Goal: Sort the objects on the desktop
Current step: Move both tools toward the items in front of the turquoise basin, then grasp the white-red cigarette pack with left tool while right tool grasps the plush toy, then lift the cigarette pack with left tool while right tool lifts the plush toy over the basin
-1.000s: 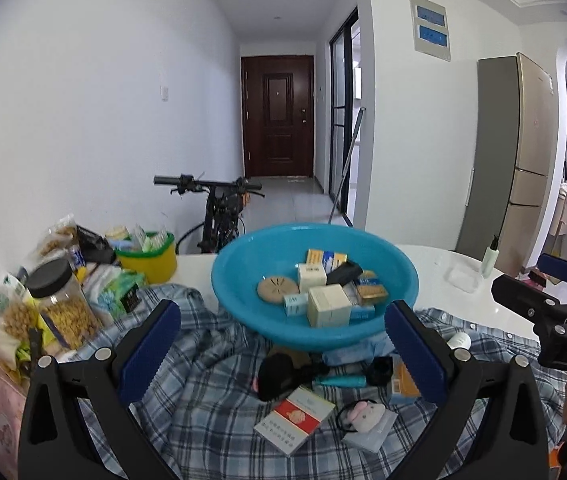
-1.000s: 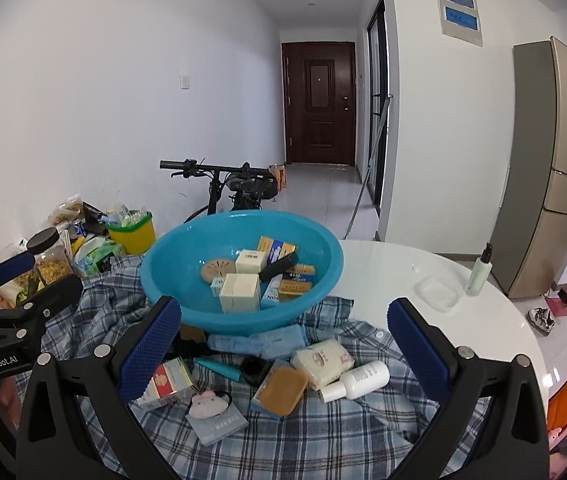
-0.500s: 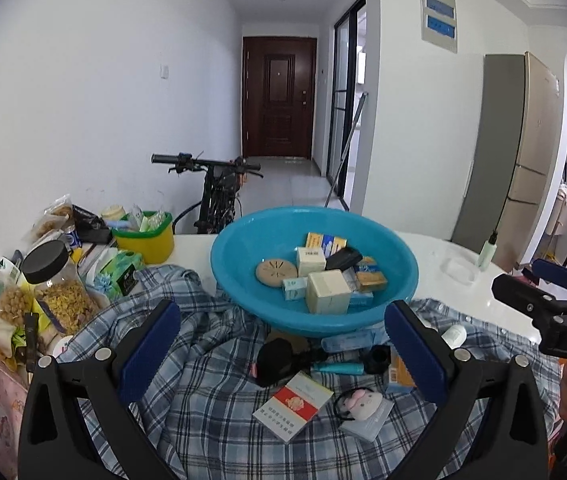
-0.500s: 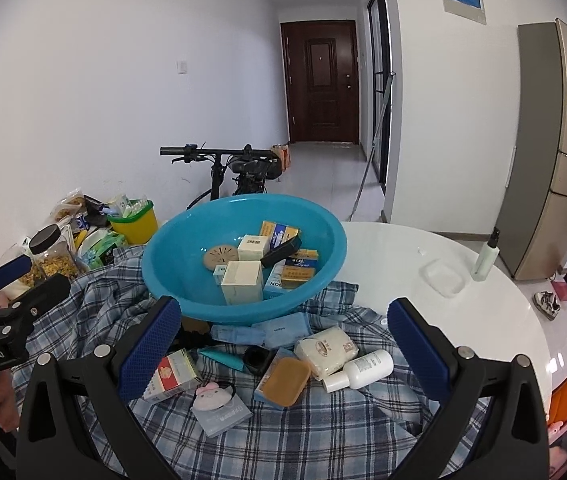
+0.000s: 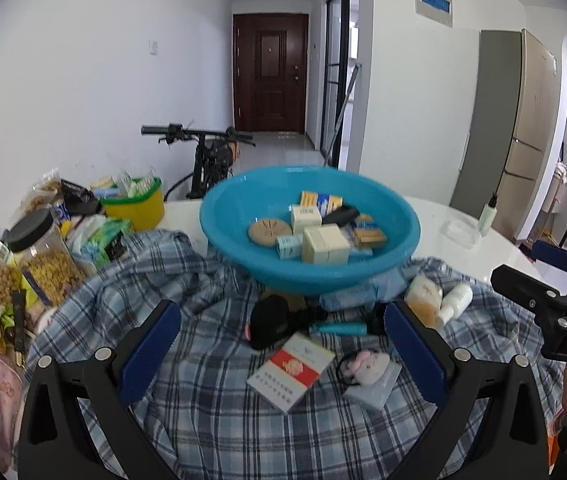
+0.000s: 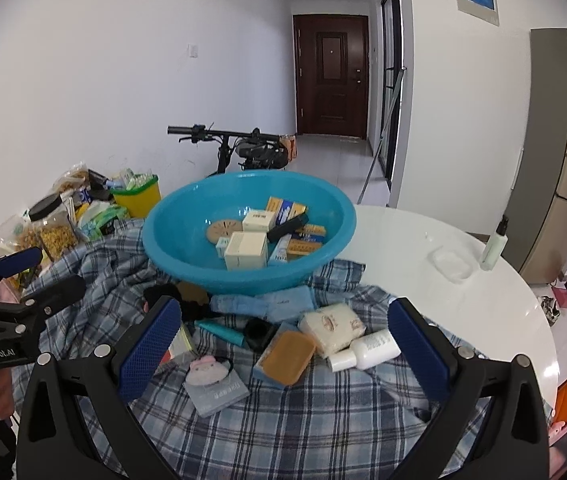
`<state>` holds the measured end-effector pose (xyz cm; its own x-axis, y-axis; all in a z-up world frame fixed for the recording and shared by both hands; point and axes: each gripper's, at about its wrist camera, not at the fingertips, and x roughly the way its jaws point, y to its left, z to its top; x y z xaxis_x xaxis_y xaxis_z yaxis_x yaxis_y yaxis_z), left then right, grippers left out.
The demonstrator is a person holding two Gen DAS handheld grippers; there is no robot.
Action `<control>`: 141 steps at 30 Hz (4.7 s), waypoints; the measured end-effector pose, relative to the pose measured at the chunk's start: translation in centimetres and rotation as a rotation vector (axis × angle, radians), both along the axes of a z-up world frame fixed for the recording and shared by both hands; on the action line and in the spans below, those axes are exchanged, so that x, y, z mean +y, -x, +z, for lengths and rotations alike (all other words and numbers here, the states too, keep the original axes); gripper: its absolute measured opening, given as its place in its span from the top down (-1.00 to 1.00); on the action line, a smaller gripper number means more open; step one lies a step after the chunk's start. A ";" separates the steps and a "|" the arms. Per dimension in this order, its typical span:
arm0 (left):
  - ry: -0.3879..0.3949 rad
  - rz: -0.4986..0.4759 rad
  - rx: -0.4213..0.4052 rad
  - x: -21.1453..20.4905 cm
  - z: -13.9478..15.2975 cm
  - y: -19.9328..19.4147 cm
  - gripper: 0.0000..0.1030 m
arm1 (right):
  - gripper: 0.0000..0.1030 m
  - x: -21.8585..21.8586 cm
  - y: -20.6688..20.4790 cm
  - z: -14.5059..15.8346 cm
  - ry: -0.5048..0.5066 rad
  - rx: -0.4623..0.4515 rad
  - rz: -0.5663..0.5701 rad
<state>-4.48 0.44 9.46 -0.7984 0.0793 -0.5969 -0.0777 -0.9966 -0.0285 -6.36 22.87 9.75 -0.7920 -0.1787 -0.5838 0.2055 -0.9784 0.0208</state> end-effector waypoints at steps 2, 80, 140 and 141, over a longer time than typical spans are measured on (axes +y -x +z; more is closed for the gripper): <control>-0.002 -0.001 -0.022 0.1 -1.0 0.0 -1.00 | -1.00 0.0 -0.1 -0.7 -0.004 -0.011 0.002; 0.035 -0.189 -0.320 1.1 -14.7 6.3 -0.14 | -0.90 1.9 5.2 -9.7 0.059 -0.235 -0.018; -0.027 -0.011 -0.036 -0.5 -6.5 2.9 -0.14 | 0.32 -4.0 2.0 -6.6 0.042 0.006 0.135; -0.025 -0.014 -0.015 -0.3 -5.8 2.8 -0.14 | 0.32 -3.8 1.9 -6.1 0.046 0.021 0.127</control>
<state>-7.24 0.15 3.66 -0.7883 0.1052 -0.6062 -0.0911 -0.9944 -0.0541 -8.26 19.03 3.61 -0.7733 -0.3047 -0.5560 0.3290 -0.9425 0.0590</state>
